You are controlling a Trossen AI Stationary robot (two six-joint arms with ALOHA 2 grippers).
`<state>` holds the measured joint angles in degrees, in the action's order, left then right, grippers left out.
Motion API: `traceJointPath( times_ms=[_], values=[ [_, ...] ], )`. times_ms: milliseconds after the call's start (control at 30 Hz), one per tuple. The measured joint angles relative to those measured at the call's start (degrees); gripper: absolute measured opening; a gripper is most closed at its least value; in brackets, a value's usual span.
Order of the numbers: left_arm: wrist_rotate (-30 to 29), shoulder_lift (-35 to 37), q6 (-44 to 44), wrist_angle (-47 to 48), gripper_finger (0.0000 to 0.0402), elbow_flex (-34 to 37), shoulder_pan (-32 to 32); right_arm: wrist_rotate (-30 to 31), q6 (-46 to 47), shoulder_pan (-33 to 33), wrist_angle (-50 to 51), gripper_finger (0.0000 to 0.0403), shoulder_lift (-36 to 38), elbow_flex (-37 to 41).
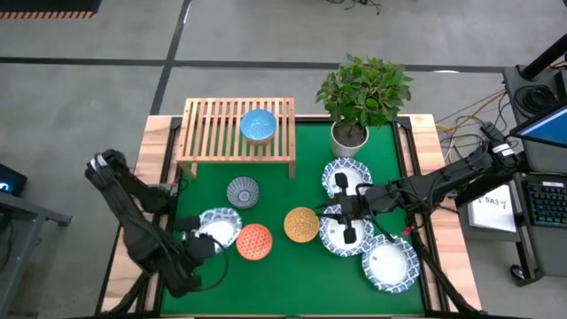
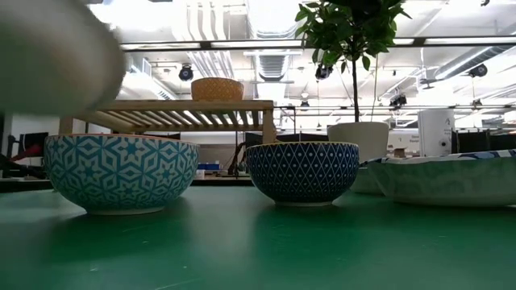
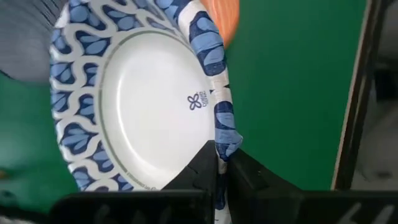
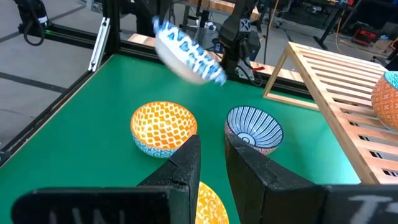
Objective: Place and stack bowls onto a shelf
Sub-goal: Put the left white bowl on the shelf
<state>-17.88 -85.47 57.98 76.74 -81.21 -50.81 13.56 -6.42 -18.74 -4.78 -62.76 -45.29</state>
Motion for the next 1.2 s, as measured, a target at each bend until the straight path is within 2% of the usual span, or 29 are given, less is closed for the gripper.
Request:
traceJointPath(
  times_ms=[200, 267, 400, 967, 1200],
  values=[
    [-14.66, 0.06, -3.65, 13.37, 0.0, -10.1, 2.29, 0.0, 0.0, 0.0, -0.02, 0.0063, 0.0, 0.41],
    [-19.33, 0.85, -7.88, 12.81, 0.0, -10.89, 4.27, 0.0, 0.0, 0.02, -0.02, 0.0063, 0.0, 0.49],
    [-24.68, 3.0, -13.84, 13.28, 0.0, -9.96, 11.35, -0.02, 0.0, 0.02, -0.02, 0.0063, -0.02, 0.49],
    [-25.47, 8.35, -38.66, 11.8, 0.0, -1.12, 54.26, 0.0, 1.05, 0.02, -0.07, 0.0063, -1.99, 0.58],
    [-23.07, 8.41, -49.31, 3.71, 0.0, 2.9, 65.45, 0.0, 2.01, 0.02, -0.26, 0.0063, -2.25, 0.58]
  ],
)
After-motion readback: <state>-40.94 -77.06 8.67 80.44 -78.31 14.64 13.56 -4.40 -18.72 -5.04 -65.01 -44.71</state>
